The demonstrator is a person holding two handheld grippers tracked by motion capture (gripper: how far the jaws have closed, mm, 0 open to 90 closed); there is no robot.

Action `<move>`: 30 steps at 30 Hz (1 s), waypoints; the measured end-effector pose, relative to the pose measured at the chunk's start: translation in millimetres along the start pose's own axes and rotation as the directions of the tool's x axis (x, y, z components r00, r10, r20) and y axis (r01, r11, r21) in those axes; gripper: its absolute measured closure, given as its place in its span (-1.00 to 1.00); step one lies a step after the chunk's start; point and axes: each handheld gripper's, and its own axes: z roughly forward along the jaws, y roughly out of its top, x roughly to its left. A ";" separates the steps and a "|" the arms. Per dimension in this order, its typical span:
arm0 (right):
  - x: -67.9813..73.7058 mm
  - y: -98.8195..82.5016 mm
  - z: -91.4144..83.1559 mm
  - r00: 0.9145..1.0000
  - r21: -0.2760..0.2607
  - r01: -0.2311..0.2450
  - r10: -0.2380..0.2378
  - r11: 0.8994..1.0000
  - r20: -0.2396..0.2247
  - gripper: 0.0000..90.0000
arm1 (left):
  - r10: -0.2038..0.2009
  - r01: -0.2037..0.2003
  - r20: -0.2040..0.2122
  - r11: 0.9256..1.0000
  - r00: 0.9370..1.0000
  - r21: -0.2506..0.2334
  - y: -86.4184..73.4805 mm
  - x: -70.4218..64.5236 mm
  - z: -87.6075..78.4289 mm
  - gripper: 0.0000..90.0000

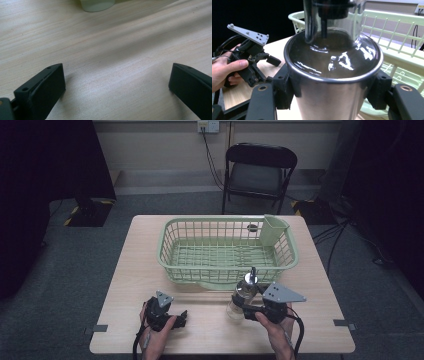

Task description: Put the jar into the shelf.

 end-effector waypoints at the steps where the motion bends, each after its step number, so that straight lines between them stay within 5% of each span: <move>1: -0.6 0.5 -1.0 1.000 -0.005 -0.002 0.002 1.000 -0.002 -0.22 | 0.000 0.000 0.000 1.000 1.000 -0.001 0.0 0.0 0.1 -0.99; 12: -6.3 12.3 -11.9 1.000 -0.067 -0.010 0.009 0.998 -0.016 -0.22 | 0.000 0.000 0.000 1.000 1.000 0.000 0.0 0.0 0.0 -0.99; 30: -8.8 51.6 -10.7 0.998 -0.123 0.038 -0.044 0.992 -0.047 -0.22 | 0.000 0.000 0.000 1.000 1.000 0.000 0.0 0.0 0.0 -0.99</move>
